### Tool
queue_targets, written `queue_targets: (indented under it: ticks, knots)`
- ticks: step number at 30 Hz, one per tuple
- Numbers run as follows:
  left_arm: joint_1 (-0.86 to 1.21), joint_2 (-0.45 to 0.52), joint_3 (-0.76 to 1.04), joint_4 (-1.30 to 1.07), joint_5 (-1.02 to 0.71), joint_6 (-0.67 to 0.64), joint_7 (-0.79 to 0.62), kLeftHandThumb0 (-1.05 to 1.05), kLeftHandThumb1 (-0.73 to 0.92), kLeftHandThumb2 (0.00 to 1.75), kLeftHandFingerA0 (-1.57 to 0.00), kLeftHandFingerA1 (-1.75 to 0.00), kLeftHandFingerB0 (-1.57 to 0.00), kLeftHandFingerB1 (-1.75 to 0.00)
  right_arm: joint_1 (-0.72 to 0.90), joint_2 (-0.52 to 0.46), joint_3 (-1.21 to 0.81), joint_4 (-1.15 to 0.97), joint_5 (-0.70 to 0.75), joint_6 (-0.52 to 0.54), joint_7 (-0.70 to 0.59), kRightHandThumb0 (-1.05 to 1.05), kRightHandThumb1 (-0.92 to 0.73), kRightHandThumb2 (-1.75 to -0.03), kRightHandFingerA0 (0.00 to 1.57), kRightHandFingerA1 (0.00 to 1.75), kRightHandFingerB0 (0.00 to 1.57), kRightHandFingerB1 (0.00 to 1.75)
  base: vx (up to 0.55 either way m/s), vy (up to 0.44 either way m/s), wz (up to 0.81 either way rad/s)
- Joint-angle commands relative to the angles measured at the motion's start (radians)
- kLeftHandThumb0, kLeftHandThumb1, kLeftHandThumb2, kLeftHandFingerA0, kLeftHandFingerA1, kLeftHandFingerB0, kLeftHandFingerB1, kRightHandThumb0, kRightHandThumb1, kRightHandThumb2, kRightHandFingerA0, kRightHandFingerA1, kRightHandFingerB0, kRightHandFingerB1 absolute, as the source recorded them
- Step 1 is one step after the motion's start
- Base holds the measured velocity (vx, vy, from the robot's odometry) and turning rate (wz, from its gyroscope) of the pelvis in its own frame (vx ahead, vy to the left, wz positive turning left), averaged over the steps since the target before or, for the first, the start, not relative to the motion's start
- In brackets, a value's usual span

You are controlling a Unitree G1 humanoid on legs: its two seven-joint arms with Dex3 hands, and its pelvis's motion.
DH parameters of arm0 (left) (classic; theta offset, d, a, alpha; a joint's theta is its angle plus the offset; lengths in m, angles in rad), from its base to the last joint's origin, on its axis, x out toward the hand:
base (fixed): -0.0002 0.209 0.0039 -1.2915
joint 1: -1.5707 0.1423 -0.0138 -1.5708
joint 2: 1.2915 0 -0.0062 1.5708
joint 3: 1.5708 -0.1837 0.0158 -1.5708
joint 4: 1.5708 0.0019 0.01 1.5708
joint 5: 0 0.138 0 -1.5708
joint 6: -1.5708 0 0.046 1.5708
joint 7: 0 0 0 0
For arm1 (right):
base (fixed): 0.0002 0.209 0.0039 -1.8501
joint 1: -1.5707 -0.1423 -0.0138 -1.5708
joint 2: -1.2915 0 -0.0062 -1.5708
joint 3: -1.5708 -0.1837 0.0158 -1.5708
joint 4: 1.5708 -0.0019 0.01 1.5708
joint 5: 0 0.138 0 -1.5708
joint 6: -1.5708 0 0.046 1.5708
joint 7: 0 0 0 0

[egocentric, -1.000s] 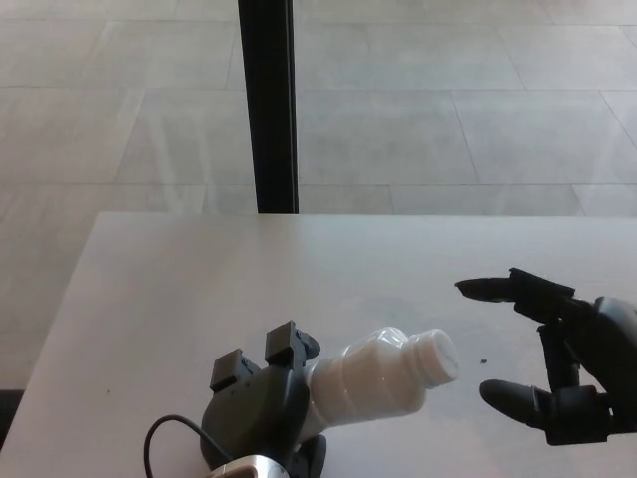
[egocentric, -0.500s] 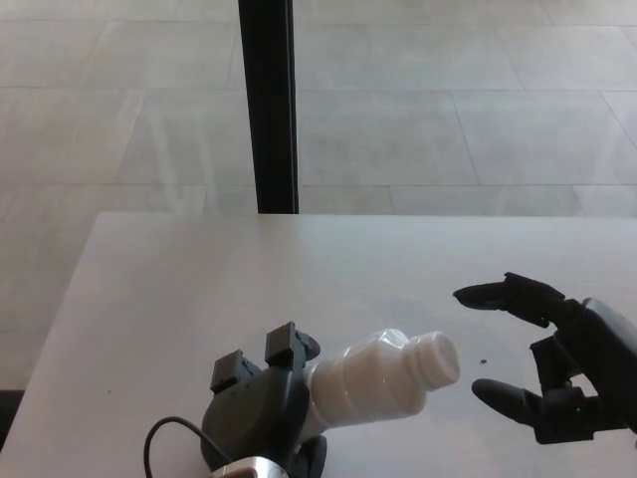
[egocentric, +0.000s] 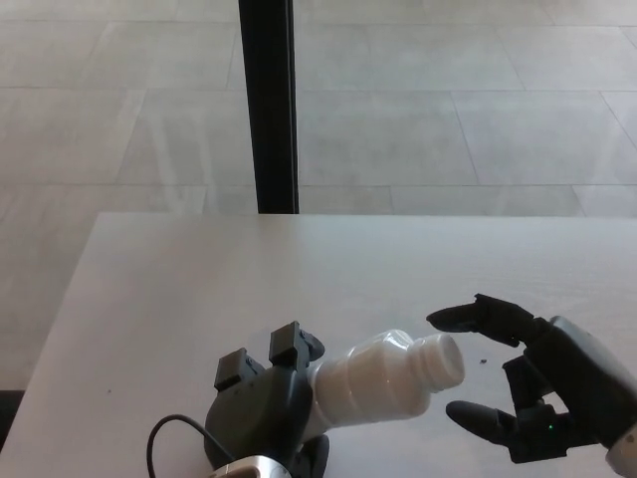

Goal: The robot uses its left hand to to lift the bottle kept on the middle of the desk and tilts it towards its right hand. It then uses its right hand to rotate its cap to open it and places the bottle and cap back on the desk

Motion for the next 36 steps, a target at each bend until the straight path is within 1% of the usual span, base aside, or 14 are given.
queue_targets:
  ticks: [1,2,3,4,6,10,11,12,13,14,16,22,29,36]
  knots:
    - [0.039,0.020,0.002,0.036,-0.039,-0.002,-0.030,0.16,0.40,1.36,-0.91,-1.62,-0.84,-1.26,-0.004,0.010,0.005,-0.032,-0.028,0.004,-0.025,-0.85,-0.66,-0.61,1.16,1.65,0.39,0.49,0.00,0.000,0.00]
    - [0.042,0.018,0.004,0.036,-0.039,-0.008,-0.022,0.15,0.41,1.36,-0.89,-1.65,-0.81,-1.31,-0.005,0.012,0.004,-0.030,-0.031,-0.003,-0.029,-0.63,-0.41,-0.97,1.45,1.49,0.33,0.60,0.00,0.000,0.00]
    - [0.044,0.011,0.007,0.033,-0.040,0.000,-0.023,0.15,0.41,1.36,-0.89,-1.65,-0.81,-1.31,-0.006,0.013,0.004,-0.031,-0.033,-0.007,-0.032,-0.63,-0.41,-0.97,1.45,1.49,0.33,0.60,0.00,0.000,0.00]
    - [0.046,0.013,0.007,0.034,-0.041,-0.011,-0.017,0.16,0.41,1.35,-0.90,-1.64,-0.82,-1.31,-0.006,0.014,0.003,-0.025,-0.034,-0.020,-0.041,-0.84,-0.67,-0.60,1.15,1.65,0.40,0.50,0.00,0.000,0.00]
    - [0.045,0.008,0.009,0.034,-0.040,-0.003,-0.024,0.14,0.42,1.36,-0.90,-1.65,-0.82,-1.29,-0.004,0.022,0.000,-0.023,-0.028,-0.023,-0.048,-0.78,-0.60,-0.66,1.16,1.69,0.41,0.57,0.00,0.000,0.00]
    - [0.040,0.000,0.003,0.033,-0.023,0.024,-0.033,0.15,0.46,1.29,-0.90,-1.63,-0.82,-1.28,0.001,0.030,0.001,-0.013,-0.040,-0.032,-0.069,-0.61,-0.61,-0.65,1.13,1.67,0.45,0.62,0.00,0.000,0.00]
    - [0.040,0.002,0.004,0.033,-0.025,0.023,-0.036,0.15,0.48,1.28,-0.89,-1.64,-0.81,-1.28,0.003,0.030,0.000,-0.011,-0.041,-0.032,-0.072,-0.53,-0.47,-0.95,1.40,1.44,0.44,0.68,0.00,0.000,0.00]
    - [0.041,-0.001,0.006,0.031,-0.025,0.027,-0.036,0.15,0.48,1.27,-0.88,-1.64,-0.80,-1.28,0.005,0.031,-0.001,-0.006,-0.041,-0.034,-0.075,-0.50,-0.48,-0.95,1.39,1.42,0.46,0.69,0.00,0.000,0.00]
    - [0.041,-0.001,0.006,0.031,-0.025,0.027,-0.035,0.15,0.48,1.27,-0.88,-1.64,-0.80,-1.28,0.005,0.032,-0.001,-0.005,-0.041,-0.034,-0.076,-0.50,-0.48,-0.95,1.39,1.42,0.46,0.69,0.00,0.000,0.00]
    - [0.040,-0.001,0.004,0.029,-0.021,0.034,-0.040,0.15,0.50,1.24,-0.87,-1.64,-0.78,-1.28,0.007,0.033,-0.004,0.001,-0.038,-0.041,-0.082,-0.46,-0.66,-0.60,1.14,1.61,0.50,0.65,0.00,0.000,0.00]
    - [0.042,0.007,0.001,0.025,-0.020,0.029,-0.044,0.16,0.47,1.25,-0.89,-1.60,-0.81,-1.21,0.009,0.033,-0.007,0.014,-0.041,-0.056,-0.095,-0.41,-0.64,-0.68,1.13,1.61,0.52,0.67,0.00,0.000,0.00]
    - [0.044,0.000,0.002,0.028,-0.021,0.028,-0.032,0.15,0.48,1.26,-0.89,-1.62,-0.81,-1.26,0.023,0.024,-0.013,0.033,-0.049,-0.089,-0.117,-0.38,-0.61,-0.76,1.14,1.60,0.55,0.71,0.00,0.000,0.00]
    - [0.035,0.024,-0.011,0.042,-0.012,-0.003,-0.029,0.16,0.43,1.30,-0.92,-1.59,-0.84,-1.23,0.032,0.018,-0.018,0.068,-0.036,-0.140,-0.125,-0.36,-0.58,-0.76,1.10,1.61,0.56,0.70,0.00,0.000,0.00]
    - [0.044,0.004,0.007,0.040,-0.032,-0.008,-0.012,0.16,0.39,1.35,-0.93,-1.58,-0.85,-1.20,0.032,0.030,-0.020,0.059,-0.046,-0.146,-0.140,-0.42,-0.65,-0.75,1.11,1.66,0.63,0.75,0.00,0.000,0.00]
